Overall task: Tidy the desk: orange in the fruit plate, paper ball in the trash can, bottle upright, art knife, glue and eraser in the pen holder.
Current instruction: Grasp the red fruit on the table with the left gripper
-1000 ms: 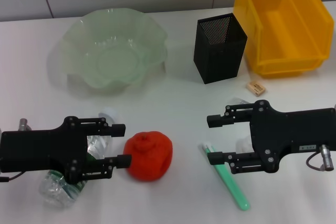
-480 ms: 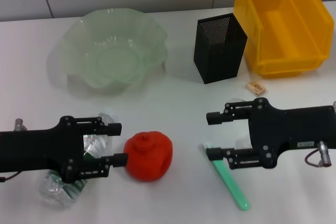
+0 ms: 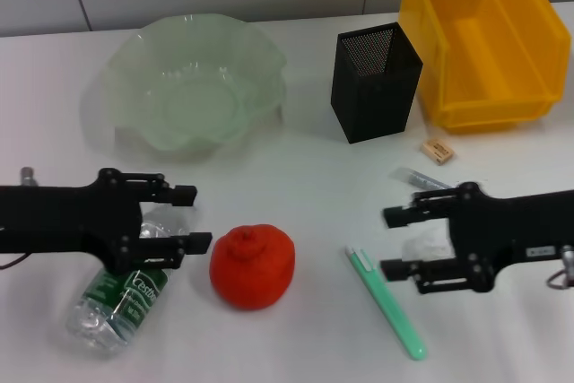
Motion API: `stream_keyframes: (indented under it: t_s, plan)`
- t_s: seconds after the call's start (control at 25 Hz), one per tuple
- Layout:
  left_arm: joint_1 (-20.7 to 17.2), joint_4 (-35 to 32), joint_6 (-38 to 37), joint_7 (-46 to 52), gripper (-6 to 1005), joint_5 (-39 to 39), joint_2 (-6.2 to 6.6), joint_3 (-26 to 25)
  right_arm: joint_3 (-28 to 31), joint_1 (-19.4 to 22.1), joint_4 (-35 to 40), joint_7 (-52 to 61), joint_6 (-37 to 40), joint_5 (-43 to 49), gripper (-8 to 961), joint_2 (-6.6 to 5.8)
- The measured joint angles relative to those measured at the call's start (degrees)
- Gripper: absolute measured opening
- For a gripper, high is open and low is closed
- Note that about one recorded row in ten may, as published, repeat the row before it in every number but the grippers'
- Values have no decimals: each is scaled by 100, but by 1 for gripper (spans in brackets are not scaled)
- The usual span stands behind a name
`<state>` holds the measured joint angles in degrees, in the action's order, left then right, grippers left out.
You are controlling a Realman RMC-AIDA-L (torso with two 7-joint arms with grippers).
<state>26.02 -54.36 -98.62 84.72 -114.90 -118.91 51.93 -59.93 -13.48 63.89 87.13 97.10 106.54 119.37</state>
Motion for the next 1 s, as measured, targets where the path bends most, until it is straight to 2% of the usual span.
stream_keyframes:
  t_s: [0.24,0.56,0.68,0.72,0.76,1.0]
  plan:
    - [-30,-677,681,601,634,-3,2,1233,1077,141,-74,-111,169,209,663,-20]
    - [66,-993,1276,1187,634,-4,-4,2193,2425,231,-129,-315,460,297,663,-89]
    - [66,-993,1276,1187,634,-4,-4,2193,2596,264,-137,-367,476,359,663,-94]
    - [43,-1126,1532,1322,634,-32,-1,2693,2612,269,-138,-371,477,374,663,-92]
    - [63,-1030,1672,1331,634,-43,1,2873,2618,276,-140,-376,477,394,663,-77]
    - [99,-825,1920,1314,634,-54,0,2973,2583,267,-149,-388,477,408,663,-55]
